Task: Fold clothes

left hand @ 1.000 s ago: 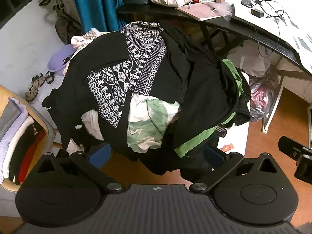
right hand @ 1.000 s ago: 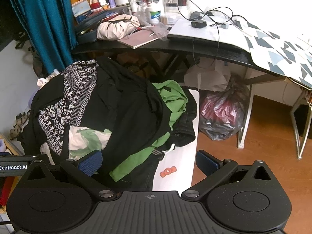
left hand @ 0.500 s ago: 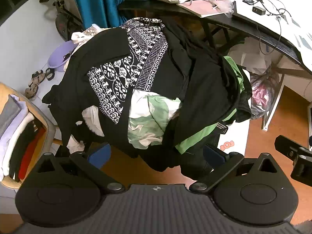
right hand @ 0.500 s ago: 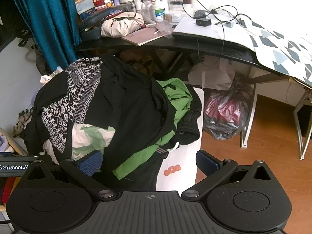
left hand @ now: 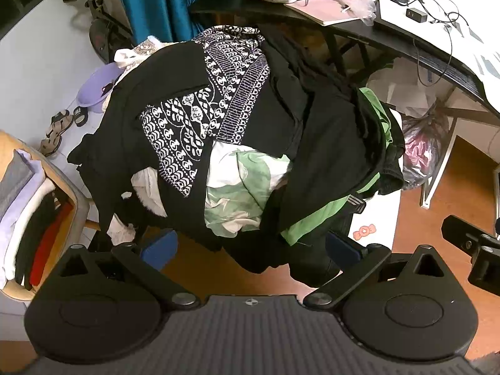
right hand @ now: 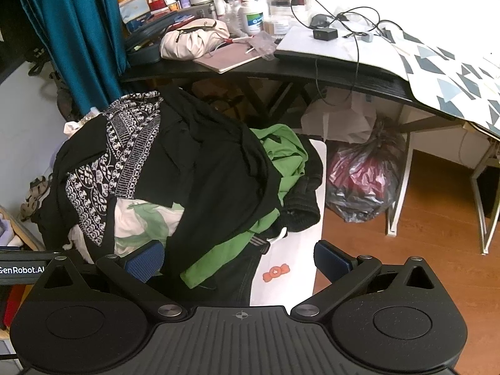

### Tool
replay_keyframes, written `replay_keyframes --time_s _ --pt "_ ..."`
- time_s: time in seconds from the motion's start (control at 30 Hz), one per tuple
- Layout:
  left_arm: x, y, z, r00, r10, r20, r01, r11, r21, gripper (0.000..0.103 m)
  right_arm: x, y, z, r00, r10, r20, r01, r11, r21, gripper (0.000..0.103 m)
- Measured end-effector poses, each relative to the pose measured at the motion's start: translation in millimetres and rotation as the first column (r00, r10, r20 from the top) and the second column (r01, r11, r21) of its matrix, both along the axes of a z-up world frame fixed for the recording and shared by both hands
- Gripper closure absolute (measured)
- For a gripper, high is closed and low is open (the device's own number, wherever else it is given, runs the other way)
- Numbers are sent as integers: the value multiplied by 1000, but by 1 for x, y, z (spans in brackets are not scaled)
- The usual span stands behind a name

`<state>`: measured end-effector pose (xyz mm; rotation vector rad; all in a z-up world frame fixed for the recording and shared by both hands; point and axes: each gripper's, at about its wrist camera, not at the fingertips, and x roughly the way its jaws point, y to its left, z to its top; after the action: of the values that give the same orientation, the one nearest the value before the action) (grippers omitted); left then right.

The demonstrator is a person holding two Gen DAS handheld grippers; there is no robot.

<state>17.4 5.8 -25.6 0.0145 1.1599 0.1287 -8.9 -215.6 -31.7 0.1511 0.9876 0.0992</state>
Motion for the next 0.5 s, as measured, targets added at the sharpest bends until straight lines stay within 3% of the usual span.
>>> replay_keyframes --time_s 0.23,0.37,0.5 --pt "4 4 2 1000 -3 10 3 1000 3 0 4 -6 -4 1000 -24 -14 25 999 28 1" --pt "6 20 10 997 37 67 -37 999 5 0 7 -10 -9 998 -52 -29 53 997 52 1" --pt "8 44 13 991 82 108 -73 994 -86 0 11 -15 -20 992 -103 -69 109 990 87 1"
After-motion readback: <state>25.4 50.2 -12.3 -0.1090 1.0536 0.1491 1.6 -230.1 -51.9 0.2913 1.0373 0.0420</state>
